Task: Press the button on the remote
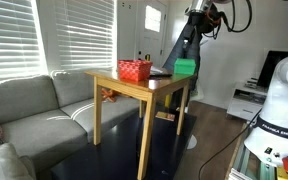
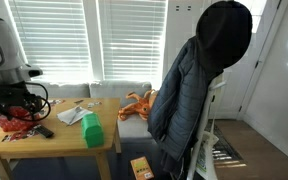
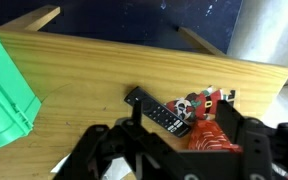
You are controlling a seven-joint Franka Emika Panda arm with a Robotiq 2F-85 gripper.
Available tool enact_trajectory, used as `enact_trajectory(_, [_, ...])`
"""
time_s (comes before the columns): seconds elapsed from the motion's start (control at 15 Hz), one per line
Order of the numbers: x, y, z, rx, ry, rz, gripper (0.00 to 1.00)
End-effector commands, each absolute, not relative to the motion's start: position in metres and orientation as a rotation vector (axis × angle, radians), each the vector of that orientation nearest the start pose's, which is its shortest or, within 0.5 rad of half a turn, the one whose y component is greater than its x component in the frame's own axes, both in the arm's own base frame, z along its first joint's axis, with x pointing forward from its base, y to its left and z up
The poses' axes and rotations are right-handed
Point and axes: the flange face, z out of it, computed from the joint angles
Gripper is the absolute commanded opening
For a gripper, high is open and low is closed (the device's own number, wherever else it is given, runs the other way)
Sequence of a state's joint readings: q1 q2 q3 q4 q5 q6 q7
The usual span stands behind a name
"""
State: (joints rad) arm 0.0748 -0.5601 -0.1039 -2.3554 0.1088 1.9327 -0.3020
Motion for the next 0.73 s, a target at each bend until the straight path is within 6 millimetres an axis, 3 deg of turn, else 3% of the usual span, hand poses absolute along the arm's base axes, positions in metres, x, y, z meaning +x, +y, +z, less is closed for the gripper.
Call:
enact_trajectory(0.0, [0.383, -0.024, 0.57, -2.968, -0.382, -0.204, 1.0])
enact_trajectory(0.07, [0.391, -0.016, 0.558, -2.97, -0.366, -0.219, 0.91])
enact_trajectory(0.2, [0.388, -0.021, 0.565, -2.966, -0.362, -0.221, 1.0])
enact_trajectory(0.67, [0.387, -0.022, 0.565, -2.965, -0.361, -0.219, 1.0])
